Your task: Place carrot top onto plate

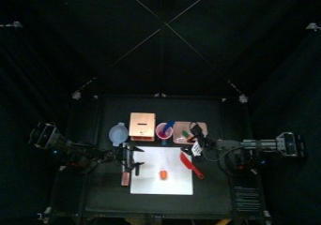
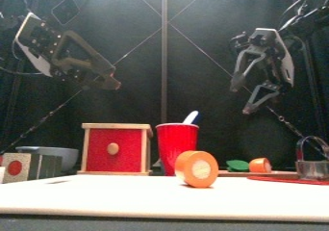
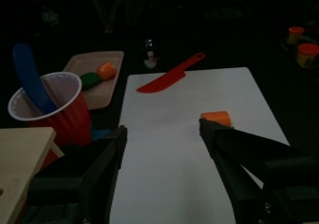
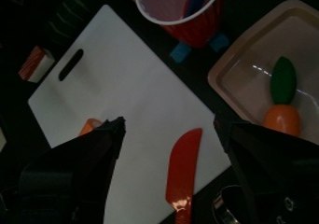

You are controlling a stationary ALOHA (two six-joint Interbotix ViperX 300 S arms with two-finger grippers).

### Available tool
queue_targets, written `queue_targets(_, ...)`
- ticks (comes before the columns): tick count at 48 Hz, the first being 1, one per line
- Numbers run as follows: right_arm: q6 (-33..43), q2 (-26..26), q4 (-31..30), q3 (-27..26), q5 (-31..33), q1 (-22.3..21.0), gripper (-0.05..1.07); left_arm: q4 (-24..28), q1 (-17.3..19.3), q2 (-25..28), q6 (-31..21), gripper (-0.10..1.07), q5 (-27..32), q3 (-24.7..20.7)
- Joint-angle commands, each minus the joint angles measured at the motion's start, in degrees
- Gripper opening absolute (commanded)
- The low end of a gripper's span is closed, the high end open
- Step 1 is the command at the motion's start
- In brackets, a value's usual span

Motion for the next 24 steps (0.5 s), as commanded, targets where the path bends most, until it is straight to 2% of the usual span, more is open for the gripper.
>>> queue_targets(1, 0.0, -1.2, 0.1, -0.6, -0.5, -0.2, 1.04, -0.1, 0.2, 0.0, 0.2, 0.95, -0.3, -1.1)
queue_targets(24, 0.0, -0.2, 0.3, -0.4, -0.9, -0.1, 1.04, -0.2, 0.2, 0.1, -0.1, 0.95, -0.3, -1.1)
